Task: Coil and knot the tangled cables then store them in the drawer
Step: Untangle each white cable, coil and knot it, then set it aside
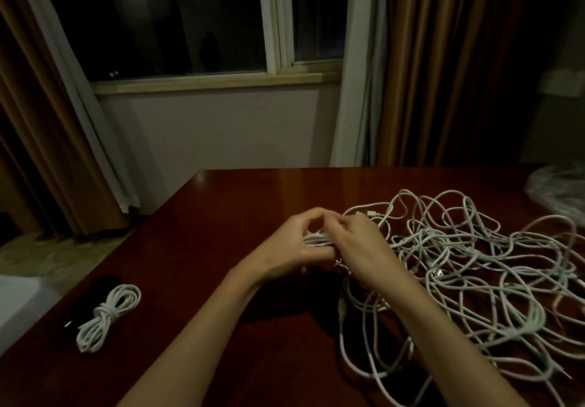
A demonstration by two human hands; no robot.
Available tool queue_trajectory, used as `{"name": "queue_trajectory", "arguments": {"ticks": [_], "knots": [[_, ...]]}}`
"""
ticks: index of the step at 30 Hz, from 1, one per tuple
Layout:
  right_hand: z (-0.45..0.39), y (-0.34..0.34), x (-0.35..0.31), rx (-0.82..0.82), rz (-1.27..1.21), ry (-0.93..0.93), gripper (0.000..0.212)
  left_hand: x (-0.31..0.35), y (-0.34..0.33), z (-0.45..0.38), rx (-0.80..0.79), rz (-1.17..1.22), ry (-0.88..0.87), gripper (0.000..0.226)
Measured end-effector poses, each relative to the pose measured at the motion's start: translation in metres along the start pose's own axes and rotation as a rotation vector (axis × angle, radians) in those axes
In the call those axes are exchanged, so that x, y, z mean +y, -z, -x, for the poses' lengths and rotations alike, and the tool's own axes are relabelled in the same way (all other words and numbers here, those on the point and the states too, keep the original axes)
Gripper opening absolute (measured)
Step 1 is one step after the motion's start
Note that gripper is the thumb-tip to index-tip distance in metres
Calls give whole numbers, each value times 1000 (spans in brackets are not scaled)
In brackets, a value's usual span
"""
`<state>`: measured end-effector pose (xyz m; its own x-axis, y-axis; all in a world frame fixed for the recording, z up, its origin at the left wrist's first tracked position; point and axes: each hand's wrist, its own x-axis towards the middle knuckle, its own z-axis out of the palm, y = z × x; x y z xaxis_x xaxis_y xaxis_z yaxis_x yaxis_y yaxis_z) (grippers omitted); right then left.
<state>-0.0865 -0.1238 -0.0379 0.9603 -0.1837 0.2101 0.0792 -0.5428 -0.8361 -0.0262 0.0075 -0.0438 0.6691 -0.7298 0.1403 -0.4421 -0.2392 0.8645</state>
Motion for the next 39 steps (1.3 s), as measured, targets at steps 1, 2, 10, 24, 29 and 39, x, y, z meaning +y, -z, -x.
{"name": "queue_trajectory", "arguments": {"ticks": [1, 2, 10, 24, 29, 39], "knots": [[0, 0, 0, 42, 14, 19, 41, -1, 4, 0, -13, 51, 11, 46], [-1, 0, 0, 85, 22, 42, 42, -1, 8, 1, -30, 120, 26, 39], [-3, 0, 3, 227, 84, 203, 40, 6, -8, -4, 160, 374, 428, 47], [-4, 15, -2, -35, -197, -112, 39, 1, 3, -3, 284, 2, 48, 45], [-1, 16, -4, 64, -119, 46, 39, -5, 2, -3, 321, -174, 40, 45], [12, -22, -13, -131, 71, 288, 19, -16, 20, -6, 640, -64, 121, 58]]}}
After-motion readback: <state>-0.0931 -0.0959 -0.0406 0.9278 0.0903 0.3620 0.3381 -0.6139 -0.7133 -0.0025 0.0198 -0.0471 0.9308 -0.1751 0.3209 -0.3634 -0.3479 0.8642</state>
